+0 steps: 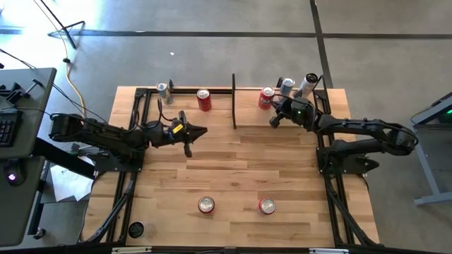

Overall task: Place canned beverage on shelf
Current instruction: Put the top red soda can on the shelf

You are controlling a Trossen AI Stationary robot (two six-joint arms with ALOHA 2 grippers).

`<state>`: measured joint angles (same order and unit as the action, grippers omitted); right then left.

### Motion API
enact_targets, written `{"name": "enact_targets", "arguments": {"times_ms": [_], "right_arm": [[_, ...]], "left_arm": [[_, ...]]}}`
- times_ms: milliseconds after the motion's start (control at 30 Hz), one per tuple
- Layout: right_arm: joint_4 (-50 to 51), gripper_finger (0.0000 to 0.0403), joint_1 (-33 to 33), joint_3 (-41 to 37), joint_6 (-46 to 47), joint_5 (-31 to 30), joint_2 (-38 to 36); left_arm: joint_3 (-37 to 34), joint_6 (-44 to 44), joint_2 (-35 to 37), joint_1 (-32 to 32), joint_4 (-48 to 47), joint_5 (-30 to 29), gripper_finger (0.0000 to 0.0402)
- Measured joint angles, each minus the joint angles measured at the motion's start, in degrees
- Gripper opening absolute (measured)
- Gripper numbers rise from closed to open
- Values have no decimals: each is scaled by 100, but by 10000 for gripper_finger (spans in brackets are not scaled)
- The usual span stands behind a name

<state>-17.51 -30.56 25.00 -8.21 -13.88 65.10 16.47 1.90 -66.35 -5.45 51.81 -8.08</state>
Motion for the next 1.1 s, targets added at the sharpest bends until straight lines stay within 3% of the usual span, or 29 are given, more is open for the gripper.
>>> {"name": "enact_targets", "arguments": {"times_ms": [200, 733, 900, 1100], "right_arm": [[857, 0, 106, 564, -745, 182, 232], [442, 0, -134, 1323, -1103, -100, 1871], [843, 0, -117, 1491, -1225, -203, 1686], [2340, 0, -57, 1691, -1003, -213, 1097]], "left_arm": [[0, 0, 0, 0, -7, -53, 21], [0, -11, 0, 2, -15, -66, 21], [0, -20, 0, 2, -17, -66, 21], [-2, -18, 0, 2, -60, -66, 21]]}}
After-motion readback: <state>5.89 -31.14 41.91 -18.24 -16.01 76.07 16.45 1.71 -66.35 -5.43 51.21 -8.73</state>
